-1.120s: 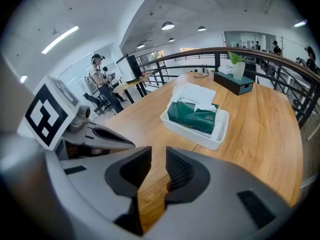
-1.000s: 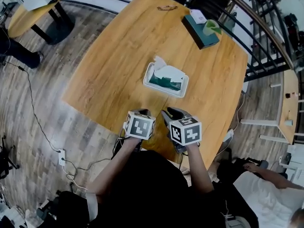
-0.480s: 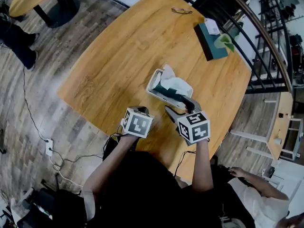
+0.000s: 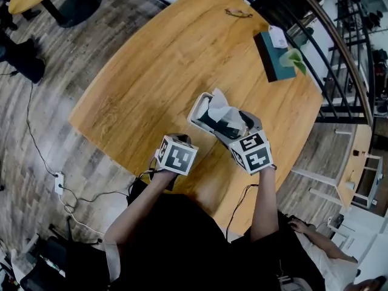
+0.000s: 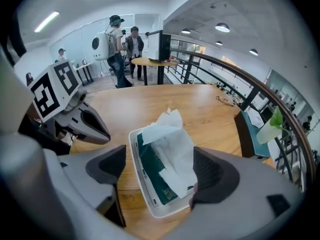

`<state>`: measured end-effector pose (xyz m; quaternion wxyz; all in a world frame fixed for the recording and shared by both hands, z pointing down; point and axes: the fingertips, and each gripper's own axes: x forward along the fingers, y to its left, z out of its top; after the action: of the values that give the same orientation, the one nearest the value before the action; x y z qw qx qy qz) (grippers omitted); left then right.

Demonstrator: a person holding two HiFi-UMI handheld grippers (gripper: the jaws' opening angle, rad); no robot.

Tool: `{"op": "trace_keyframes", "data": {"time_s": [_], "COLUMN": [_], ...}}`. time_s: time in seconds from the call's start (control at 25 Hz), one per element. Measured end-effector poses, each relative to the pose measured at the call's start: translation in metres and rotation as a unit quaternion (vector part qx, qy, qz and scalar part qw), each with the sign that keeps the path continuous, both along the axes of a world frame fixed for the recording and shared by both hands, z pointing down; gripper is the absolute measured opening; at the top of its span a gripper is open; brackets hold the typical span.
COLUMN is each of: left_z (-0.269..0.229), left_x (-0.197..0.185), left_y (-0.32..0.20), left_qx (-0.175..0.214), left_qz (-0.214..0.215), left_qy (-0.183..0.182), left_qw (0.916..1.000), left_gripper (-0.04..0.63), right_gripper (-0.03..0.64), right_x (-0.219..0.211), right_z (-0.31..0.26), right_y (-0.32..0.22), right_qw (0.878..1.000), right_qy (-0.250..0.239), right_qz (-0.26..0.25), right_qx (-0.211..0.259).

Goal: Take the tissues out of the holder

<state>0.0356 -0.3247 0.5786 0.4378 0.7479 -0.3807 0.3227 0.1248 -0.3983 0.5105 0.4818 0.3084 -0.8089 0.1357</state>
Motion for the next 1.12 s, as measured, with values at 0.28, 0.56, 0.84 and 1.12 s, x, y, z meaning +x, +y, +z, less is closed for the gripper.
{"op": "trace_keyframes", "data": {"time_s": [0.28, 0.56, 0.84, 1.12], "left_z": [0.012, 0.021, 0.024, 0.026], "left_x": [-0.008, -0.015, -0.018, -0.013], "left_y": [-0.001, -0.005, -0.007, -0.012], "left_qx": [-0.017, -0.028, -0.033, -0.036], "left_qz": [-0.001, -0.006, -0.007, -0.004], "left_qy": [0.001, 0.003, 0.005, 0.006], "left_qw": [0.9999, 0.9996, 0.9994, 0.9993], "left_gripper": [0.008, 0.008, 0.008, 0.008], "right_gripper": [0.442, 0.440, 0.439, 0.437], "right_x": [-0.005, -0.011, -0.010, -0.008], "right_z": [0.027, 0.065, 0.083, 0.094], "right_y": [-0.009, -0.010, -0.011, -0.013], "right_qw": [0.993, 0.978, 0.971, 0.966], "right_qy": [0.076, 0.145, 0.170, 0.181], "right_qz": [-0.084, -0.144, -0.158, -0.168], "right_qx": [-0.016, -0.050, -0.055, -0.070]}}
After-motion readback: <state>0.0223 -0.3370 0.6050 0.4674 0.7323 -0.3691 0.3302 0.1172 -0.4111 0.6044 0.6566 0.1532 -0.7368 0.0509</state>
